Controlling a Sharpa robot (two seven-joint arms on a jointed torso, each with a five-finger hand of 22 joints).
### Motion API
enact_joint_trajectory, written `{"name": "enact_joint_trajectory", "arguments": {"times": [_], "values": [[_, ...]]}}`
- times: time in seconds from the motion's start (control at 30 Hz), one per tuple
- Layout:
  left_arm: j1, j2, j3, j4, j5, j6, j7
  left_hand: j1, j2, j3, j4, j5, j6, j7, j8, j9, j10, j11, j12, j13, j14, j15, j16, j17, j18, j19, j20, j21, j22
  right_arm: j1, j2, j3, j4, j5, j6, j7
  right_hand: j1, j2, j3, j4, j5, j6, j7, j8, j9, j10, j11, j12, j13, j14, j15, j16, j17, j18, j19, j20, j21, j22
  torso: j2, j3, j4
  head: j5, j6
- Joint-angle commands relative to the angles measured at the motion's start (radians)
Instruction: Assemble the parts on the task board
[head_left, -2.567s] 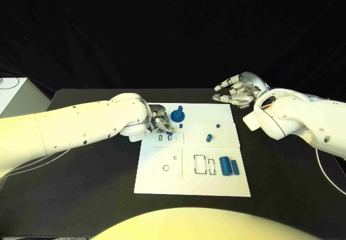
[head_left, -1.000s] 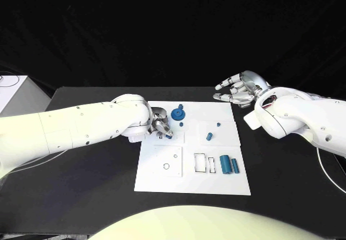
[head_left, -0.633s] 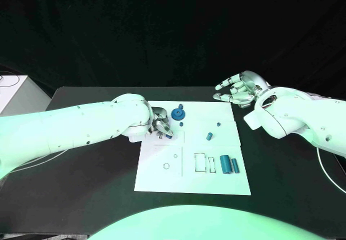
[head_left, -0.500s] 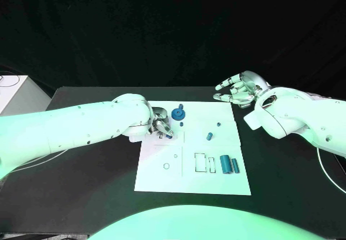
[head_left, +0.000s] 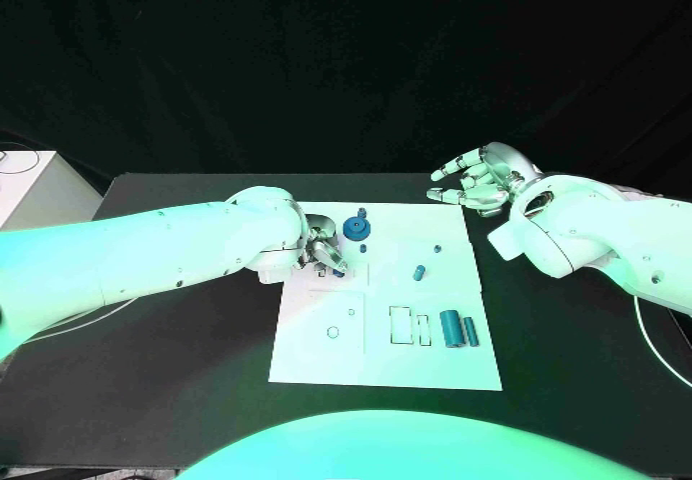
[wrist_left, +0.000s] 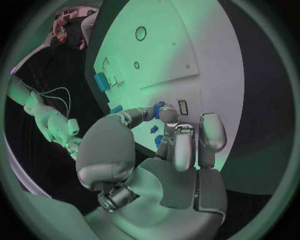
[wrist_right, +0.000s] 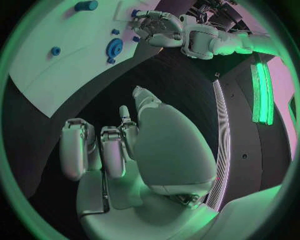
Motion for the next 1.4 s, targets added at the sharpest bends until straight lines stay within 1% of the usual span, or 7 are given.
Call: {"name": "enact_joint_trajectory", "arguments": {"times": [0.03,0.27,0.4,0.6,0.8,1.13,1.4], "values": [[-0.003,0.002,-0.002,0.002,0.008,0.028,0.001,0.003,0.013,0.162,-0.167,0.005,0.065,-0.06,0.004,0.021,0.012,-0.007,0.004,0.002,0.087,-0.008,0.007,0.193,-0.016,0.007,-0.002,0.004,0.002,-0.002,0.0,0.0,-0.001,-0.006,0.009,0.002,-0.012,0.002,0.005,0.001,0.004,-0.005,0.001,0.004,-0.001,-0.007,0.001,-0.007,0.096,0.098,0.005,-0.005,0.236,0.012,-0.002,0.007,-0.002,0.131,0.0,-0.0003,0.0003,0.0,0.0],[-0.003,0.002,-0.002,0.0,0.01,0.033,0.0,0.003,0.014,0.166,-0.176,0.016,0.071,-0.063,0.005,0.021,0.02,-0.01,0.009,0.007,0.089,-0.011,0.01,0.199,-0.018,0.015,-0.006,0.008,0.01,-0.003,0.0,0.0,-0.001,-0.006,0.009,0.001,-0.012,0.002,0.005,0.001,0.004,-0.005,0.001,0.004,-0.001,-0.007,0.001,-0.007,0.096,0.098,0.005,-0.005,0.236,0.012,-0.002,0.007,-0.002,0.131,0.001,-0.0003,-0.0005,0.0,0.0],[-0.003,-0.001,-0.002,0.001,0.022,0.049,-0.001,0.0,0.012,0.17,-0.187,0.036,0.078,-0.066,0.006,0.021,0.026,-0.012,0.012,0.011,0.09,-0.013,0.014,0.206,-0.019,0.021,-0.009,0.011,0.016,-0.004,0.0,0.0,-0.002,-0.006,0.01,0.001,-0.012,0.002,0.005,0.001,0.004,-0.005,0.001,0.004,-0.001,-0.007,0.001,-0.007,0.096,0.098,0.005,-0.005,0.236,0.012,-0.002,0.007,-0.002,0.131,0.0,-0.0001,0.0004,-0.001,0.0],[-0.002,-0.007,0.0,0.004,0.034,0.066,-0.001,-0.001,0.011,0.171,-0.192,0.048,0.082,-0.067,0.006,0.021,0.03,-0.013,0.015,0.014,0.092,-0.014,0.016,0.211,-0.02,0.024,-0.011,0.013,0.019,-0.005,0.0,0.0,-0.003,-0.006,0.011,0.0,-0.013,0.001,0.007,0.0,0.005,-0.005,0.001,0.005,-0.001,-0.009,0.001,-0.008,0.095,0.098,0.005,-0.006,0.234,0.013,-0.003,0.007,-0.005,0.13,0.0,0.0001,0.0009,0.0,0.0],[-0.001,-0.005,0.001,0.001,0.039,0.077,-0.002,-0.001,0.011,0.171,-0.193,0.049,0.082,-0.067,0.006,0.021,0.031,-0.014,0.016,0.015,0.092,-0.015,0.016,0.212,-0.02,0.024,-0.011,0.014,0.02,-0.006,0.001,0.0,-0.004,-0.006,0.012,0.0,-0.013,0.001,0.007,0.0,0.005,-0.005,0.001,0.005,-0.001,-0.009,0.001,-0.008,0.095,0.098,0.005,-0.006,0.234,0.013,-0.003,0.007,-0.005,0.13,0.0,-0.0004,-0.0003,-0.001,0.0],[-0.001,0.005,0.001,-0.013,0.042,0.079,-0.005,-0.002,0.012,0.171,-0.192,0.052,0.084,-0.067,0.006,0.02,0.031,-0.014,0.015,0.013,0.091,-0.015,0.015,0.209,-0.02,0.026,-0.011,0.015,0.022,-0.007,0.0,0.0,-0.004,-0.006,0.012,-0.001,-0.013,0.001,0.007,0.0,0.005,-0.005,0.001,0.005,-0.001,-0.009,0.001,-0.008,0.095,0.098,0.005,-0.006,0.234,0.013,-0.003,0.007,-0.005,0.13,0.0,-0.0006,0.0012,-0.002,0.0],[0.0,0.018,0.001,-0.03,0.043,0.075,-0.006,-0.004,0.014,0.17,-0.191,0.053,0.084,-0.067,0.005,0.02,0.032,-0.013,0.016,0.014,0.091,-0.015,0.014,0.207,-0.02,0.025,-0.012,0.015,0.021,-0.008,0.001,0.0,-0.005,-0.006,0.013,0.0,-0.013,0.001,0.007,0.0,0.005,-0.005,0.001,0.005,-0.001,-0.009,0.001,-0.008,0.095,0.098,0.005,-0.006,0.234,0.013,-0.003,0.007,-0.005,0.13,0.0,-0.0007,0.0002,-0.001,0.0]]}}
